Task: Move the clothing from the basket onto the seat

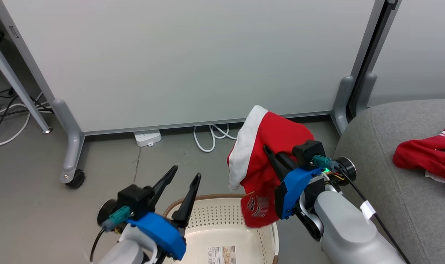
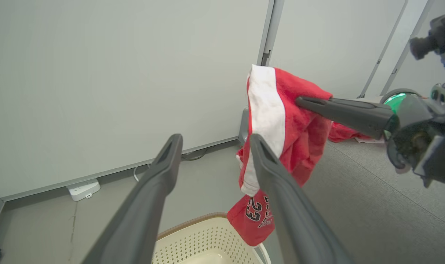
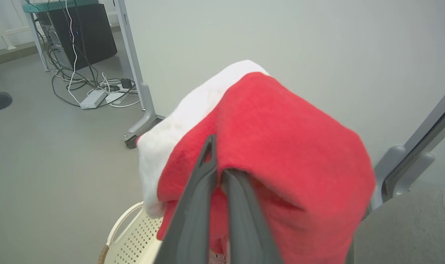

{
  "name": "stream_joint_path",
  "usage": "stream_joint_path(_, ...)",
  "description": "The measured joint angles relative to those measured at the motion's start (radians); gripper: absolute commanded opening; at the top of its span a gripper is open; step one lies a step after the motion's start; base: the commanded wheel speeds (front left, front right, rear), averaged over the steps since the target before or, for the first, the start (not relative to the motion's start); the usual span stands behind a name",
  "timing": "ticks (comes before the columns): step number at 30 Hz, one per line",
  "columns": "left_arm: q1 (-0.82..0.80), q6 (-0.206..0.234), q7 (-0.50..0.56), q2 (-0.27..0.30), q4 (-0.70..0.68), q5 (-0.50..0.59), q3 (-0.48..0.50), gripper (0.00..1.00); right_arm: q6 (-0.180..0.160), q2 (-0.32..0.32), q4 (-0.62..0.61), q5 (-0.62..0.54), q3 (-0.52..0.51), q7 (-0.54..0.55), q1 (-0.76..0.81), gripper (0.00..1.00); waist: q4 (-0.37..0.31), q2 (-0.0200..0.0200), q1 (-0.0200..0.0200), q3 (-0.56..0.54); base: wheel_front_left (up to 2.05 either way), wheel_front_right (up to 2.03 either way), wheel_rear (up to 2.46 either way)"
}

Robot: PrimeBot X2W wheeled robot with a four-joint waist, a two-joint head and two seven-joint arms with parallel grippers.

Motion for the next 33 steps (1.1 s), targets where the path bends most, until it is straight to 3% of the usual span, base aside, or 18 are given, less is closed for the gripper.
stream_joint_path(9, 0.147, -0.013, 0.0, -0.013, -0.046, 0.107, 0.153, 1.0, 0.0, -0.001, -0.025, -0.025, -0.025, 0.013, 0.026, 0.0, 0.014, 0.0, 0.0, 0.002, 0.0, 0.0, 0.0)
stream_joint_path(25, 0.185, -0.074, 0.0, -0.075, -0.016, 0.2, 0.254, 1.0, 0.0, 0.0, -0.06, -0.052, -0.043, 0.041, 0.043, 0.0, 0.005, 0.0, 0.0, 0.006, 0.0, 0.0, 0.0)
stream_joint_path(33, 0.188, -0.089, 0.0, -0.1, -0.009, 0.224, 0.285, 1.0, 0.0, 0.002, -0.077, -0.057, -0.041, 0.05, 0.043, 0.0, -0.046, 0.0, 0.0, 0.014, 0.0, 0.0, 0.0)
